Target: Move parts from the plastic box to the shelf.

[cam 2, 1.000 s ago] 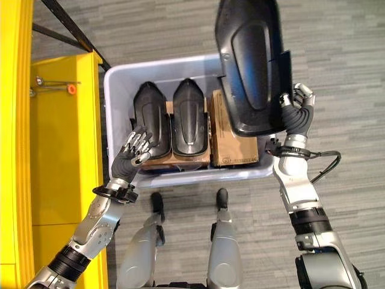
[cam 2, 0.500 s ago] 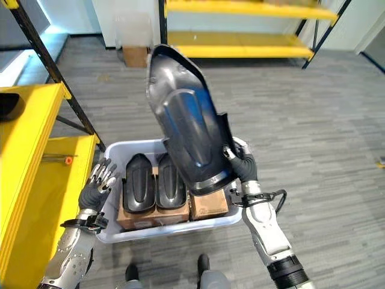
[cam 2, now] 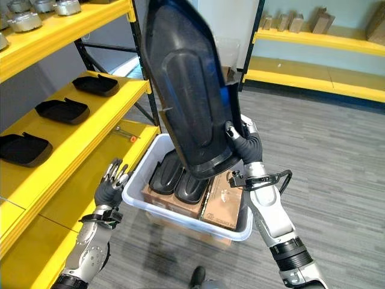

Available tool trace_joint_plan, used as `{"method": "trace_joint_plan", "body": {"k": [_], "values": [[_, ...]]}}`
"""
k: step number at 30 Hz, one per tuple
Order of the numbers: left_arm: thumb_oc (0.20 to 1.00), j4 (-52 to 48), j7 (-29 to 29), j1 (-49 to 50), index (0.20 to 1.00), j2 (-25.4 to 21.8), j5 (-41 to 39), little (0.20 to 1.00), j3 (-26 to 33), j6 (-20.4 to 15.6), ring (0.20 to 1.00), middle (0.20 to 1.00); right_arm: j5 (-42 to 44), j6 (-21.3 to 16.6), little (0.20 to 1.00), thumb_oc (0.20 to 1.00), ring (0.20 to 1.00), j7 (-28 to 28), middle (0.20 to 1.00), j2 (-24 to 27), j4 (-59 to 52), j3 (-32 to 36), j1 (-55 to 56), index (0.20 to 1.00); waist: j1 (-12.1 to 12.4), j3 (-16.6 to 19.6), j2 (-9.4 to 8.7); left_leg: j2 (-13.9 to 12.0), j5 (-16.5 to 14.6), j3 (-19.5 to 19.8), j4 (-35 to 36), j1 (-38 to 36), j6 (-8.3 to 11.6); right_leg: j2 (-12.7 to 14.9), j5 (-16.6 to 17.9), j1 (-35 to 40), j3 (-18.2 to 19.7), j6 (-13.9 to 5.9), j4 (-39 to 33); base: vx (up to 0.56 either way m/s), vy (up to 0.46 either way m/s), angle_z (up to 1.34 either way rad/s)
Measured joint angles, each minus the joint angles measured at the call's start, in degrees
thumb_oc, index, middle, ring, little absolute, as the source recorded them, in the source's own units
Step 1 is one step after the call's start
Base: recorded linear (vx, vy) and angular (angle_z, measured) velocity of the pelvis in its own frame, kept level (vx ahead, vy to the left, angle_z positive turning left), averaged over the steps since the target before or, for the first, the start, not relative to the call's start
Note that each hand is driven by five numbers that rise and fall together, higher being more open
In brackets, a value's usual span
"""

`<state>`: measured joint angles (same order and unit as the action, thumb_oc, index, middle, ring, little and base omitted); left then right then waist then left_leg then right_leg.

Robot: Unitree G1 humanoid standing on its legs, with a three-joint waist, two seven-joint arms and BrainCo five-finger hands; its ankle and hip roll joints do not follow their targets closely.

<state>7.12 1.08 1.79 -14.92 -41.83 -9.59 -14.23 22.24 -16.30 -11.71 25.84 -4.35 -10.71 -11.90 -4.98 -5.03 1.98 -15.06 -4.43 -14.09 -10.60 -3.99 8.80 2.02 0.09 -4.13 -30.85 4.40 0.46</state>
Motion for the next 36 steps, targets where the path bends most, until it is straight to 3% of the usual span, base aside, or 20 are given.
{"method": "trace_joint_plan", "body": {"k": [1, 2, 4, 5, 6, 9, 11, 15, 16, 17, 18, 19, 20, 21, 23, 24, 26, 28, 30, 36], "values": [[1.000, -0.1, 0.1, 0.4, 1.000, 0.7, 0.1, 1.000, 0.0, 0.0, 1.000, 1.000, 0.5, 0.4, 0.200, 0.200, 0.200, -0.1, 0.200, 0.2, 0.1, 0.4, 0.0, 0.200, 0.4, 0.2, 1.32, -0.4, 0.6, -0.7, 4.5, -1.9, -0.75, 0.0, -0.4, -0.2, -0.4, -0.17, 0.8, -0.06, 0.203, 0.74], [1.000, 0.3, 0.0, 1.2, 1.000, 1.2, 0.2, 1.000, 0.0, 0.0, 1.000, 1.000, 0.7, 0.3, 0.200, 0.200, 0.200, 0.1, 0.200, 0.1, 0.2, 0.8, 0.0, 0.200, 2.7, 0.4, 2.62, -0.6, 1.6, -0.9, 7.6, -3.1, -1.47, 0.4, -0.6, -0.7, -0.7, -0.57, 1.9, -0.03, 0.368, 0.38], [1.000, 2.8, -0.2, 2.3, 1.000, 1.1, 0.4, 1.000, 0.0, 0.3, 1.000, 1.000, 0.8, 0.2, 0.200, 0.200, 0.200, 0.0, 0.200, -0.6, 0.8, 1.0, 1.5, 0.200, 3.6, 0.3, 2.53, 1.6, 0.7, -0.8, 8.6, -1.8, -1.74, 4.6, -0.7, -0.7, -4.2, -3.08, 4.6, 0.00, 0.313, 0.80], [1.000, 3.1, -0.3, 3.0, 1.000, 1.0, 0.4, 1.000, 0.0, 0.3, 1.000, 1.000, 1.2, 0.2, 0.200, 0.200, 0.200, 0.0, 0.200, -0.5, 0.8, 1.1, 2.2, 0.200, 4.5, 0.2, 2.35, 3.3, -0.4, 0.0, 9.1, -0.7, -3.35, 6.4, -0.3, -0.8, -4.9, -4.13, 5.4, -0.10, 0.232, 0.91], [1.000, 3.0, -0.2, 3.7, 1.000, 0.4, 0.4, 1.000, 0.5, 0.3, 1.000, 1.000, 1.2, 0.3, 0.200, 0.200, 0.200, 0.2, 0.200, -1.1, 0.9, 0.9, 2.5, 0.200, 5.8, -0.1, 1.59, 5.2, -0.5, 1.1, 9.9, -0.5, -3.67, 9.0, 0.2, -1.3, -4.9, -5.09, 6.9, -0.12, 0.258, 0.67], [1.000, 2.4, 0.5, 4.9, 1.000, -2.2, 0.5, 1.000, 1.6, 0.3, 1.000, 1.000, 1.2, 0.5, 0.200, 0.200, 0.200, 1.1, 0.200, -3.2, 0.9, 0.0, 2.9, 0.200, 8.9, -0.2, -1.89, 12.0, 0.2, 3.3, 10.3, 1.4, -7.89, 15.5, 3.1, -2.6, -4.2, -7.07, 7.5, -0.05, 0.319, 0.63], [1.000, 1.9, 0.6, 5.9, 1.000, -2.5, 0.9, 1.000, 3.7, 0.3, 1.000, 1.000, 1.1, 1.1, 0.200, 0.200, 0.200, 1.5, 0.200, -4.6, 0.7, -0.5, 3.2, 0.200, 9.0, -0.5, -3.53, 15.5, 0.8, 6.5, 9.0, 3.0, -9.36, 19.2, 4.8, -1.5, -4.0, -7.85, 7.4, -0.04, 0.319, 0.87], [1.000, 1.3, 1.1, 6.0, 1.000, -3.9, 2.5, 1.000, 5.3, 0.3, 1.000, 1.000, 1.1, 2.2, 0.200, 0.200, 0.200, 1.4, 0.200, -7.1, 1.2, -0.6, 3.5, 0.200, 9.2, -1.8, -5.28, 19.8, 0.5, 10.9, 7.4, 3.2, -10.87, 23.9, 6.4, 0.6, -0.8, -6.32, 9.6, 0.06, 0.264, 0.91], [1.000, 1.3, 1.7, 5.9, 1.000, -4.4, 2.9, 1.000, 5.9, 0.3, 1.000, 1.000, 1.0, 2.4, 0.200, 0.200, 0.200, 1.8, 0.200, -7.5, 1.2, -1.3, 3.2, 0.200, 8.9, -2.2, -5.44, 20.4, 0.7, 11.8, 7.5, 2.9, -11.37, 24.5, 7.9, 0.4, 3.3, -6.04, 11.6, 0.09, 0.214, 0.68], [1.000, 1.4, 1.8, 5.5, 1.000, -4.3, 3.1, 1.000, 6.2, 0.1, 1.000, 1.000, 1.0, 2.4, 0.200, 0.200, 0.200, 2.2, 0.200, -7.0, 1.2, -1.4, 3.3, 0.200, 8.0, -2.7, -4.99, 21.1, 0.8, 13.4, 7.5, 2.4, -13.71, 24.3, 9.1, -1.3, 10.8, -5.93, 16.5, 0.12, 0.269, 0.78], [1.000, 1.5, 1.8, 5.1, 1.000, -4.4, 3.1, 1.000, 6.3, 0.1, 1.000, 1.000, 1.1, 2.4, 0.200, 0.200, 0.200, 2.5, 0.200, -6.4, 1.2, -1.2, 3.8, 0.200, 6.8, -3.2, -4.55, 20.7, 0.3, 14.8, 7.9, 1.3, -14.46, 23.3, 8.6, -4.5, 20.0, -6.59, 22.6, 0.05, 0.136, 0.75], [1.000, 1.5, 1.8, 5.0, 1.000, -4.4, 3.2, 1.000, 5.7, 0.0, 1.000, 1.000, 1.1, 2.4, 0.200, 0.200, 0.200, 2.7, 0.200, -6.6, 1.3, -0.9, 5.0, 0.200, 6.0, -3.4, -4.35, 20.4, 0.1, 15.7, 8.2, 0.7, -15.06, 19.7, 4.2, -5.6, 28.2, -11.26, 23.4, 0.09, 0.216, 0.42], [1.000, 1.7, 1.8, 4.9, 1.000, -4.7, 3.2, 1.000, 6.6, -0.6, 1.000, 1.000, 1.1, 2.6, 0.200, 0.200, 0.200, 3.1, 0.200, -6.9, 1.4, -1.2, 5.2, 0.200, 6.0, -3.9, -4.12, 19.2, -0.1, 15.9, 8.2, 0.5, -15.31, 15.2, 1.0, -7.7, 31.3, -12.46, 23.3, 0.05, 0.070, 0.43], [1.000, 1.8, 1.8, 4.5, 1.000, -4.8, 3.3, 1.000, 6.2, -0.4, 1.000, 1.000, 1.2, 2.5, 0.200, 0.200, 0.200, 3.2, 0.200, -7.5, 1.4, -1.1, 6.3, 0.200, 4.3, -4.3, -4.12, 18.3, 0.1, 17.4, 8.7, -0.1, -15.01, 10.4, 0.0, -8.9, 32.6, -11.96, 20.9, 0.08, 0.127, 0.26], [1.000, 1.7, 1.8, 3.9, 1.000, -4.5, 4.9, 1.000, 5.3, -0.2, 1.000, 1.000, 1.3, 2.5, 0.200, 0.200, 0.200, 3.9, 0.200, -6.8, 1.5, -0.8, 8.8, 0.200, 2.9, -4.6, -5.03, 18.6, 0.1, 18.9, 9.7, -1.3, -15.02, 7.2, 0.0, -11.0, 27.3, -11.46, 17.4, 0.07, 0.068, 0.48], [1.000, 1.4, 1.7, 4.1, 1.000, -4.4, 5.3, 1.000, 5.2, -0.2, 1.000, 1.000, 1.3, 2.5, 0.200, 0.200, 0.200, 4.3, 0.200, -6.8, 1.8, -0.8, 9.5, 0.200, 2.7, -4.5, -5.46, 18.6, 0.1, 19.1, 10.5, -1.8, -15.02, 5.6, 0.2, -12.0, 26.7, -11.24, 15.6, 0.07, 0.038, 0.35], [1.000, 1.5, 1.8, 4.1, 1.000, -3.9, 5.4, 1.000, 5.1, -0.2, 1.000, 1.000, 1.3, 2.5, 0.200, 0.200, 0.200, 5.0, 0.200, -6.8, 2.4, -0.8, 9.7, 0.200, 2.3, -4.2, -6.15, 18.8, -0.1, 19.7, 11.4, -2.3, -14.72, 3.3, 2.1, -12.7, 26.9, -10.17, 11.5, 0.08, 0.019, 0.14], [1.000, 1.5, 1.5, 3.9, 1.000, -3.4, 5.4, 1.000, 4.5, -0.1, 1.000, 1.000, 1.9, 2.6, 0.200, 0.200, 0.200, 5.3, 0.200, -6.6, 4.4, -0.7, 10.4, 0.200, 0.7, -4.0, -6.96, 19.7, -1.7, 22.8, 11.4, -3.1, -13.03, 1.4, 6.4, -8.3, 30.5, -8.43, 4.3, 0.11, -0.037, 0.58], [1.000, 1.3, 1.5, 3.7, 1.000, -2.2, 5.4, 1.000, 4.2, -0.1, 1.000, 1.000, 2.6, 2.5, 0.200, 0.200, 0.200, 5.6, 0.200, -4.9, 4.9, -0.6, 10.2, 0.200, 0.9, -4.9, -4.77, 18.4, -3.6, 23.3, 9.7, -3.2, -11.77, -0.1, 6.0, -7.1, 30.8, -5.26, 4.3, 0.12, -0.066, 0.30], [1.000, 0.0, 1.3, 3.4, 1.000, -1.3, 5.3, 1.000, 4.0, -0.1, 1.000, 1.000, 4.1, 2.5, 0.200, 0.200, 0.200, 6.5, 0.200, -3.2, 4.8, 1.9, 10.2, 0.200, 0.8, -4.9, -4.08, 15.2, -4.4, 22.7, 10.5, -5.6, -10.04, -2.9, 5.8, -3.2, 29.9, -3.70, 0.6, 0.16, -0.122, 0.03]]}}
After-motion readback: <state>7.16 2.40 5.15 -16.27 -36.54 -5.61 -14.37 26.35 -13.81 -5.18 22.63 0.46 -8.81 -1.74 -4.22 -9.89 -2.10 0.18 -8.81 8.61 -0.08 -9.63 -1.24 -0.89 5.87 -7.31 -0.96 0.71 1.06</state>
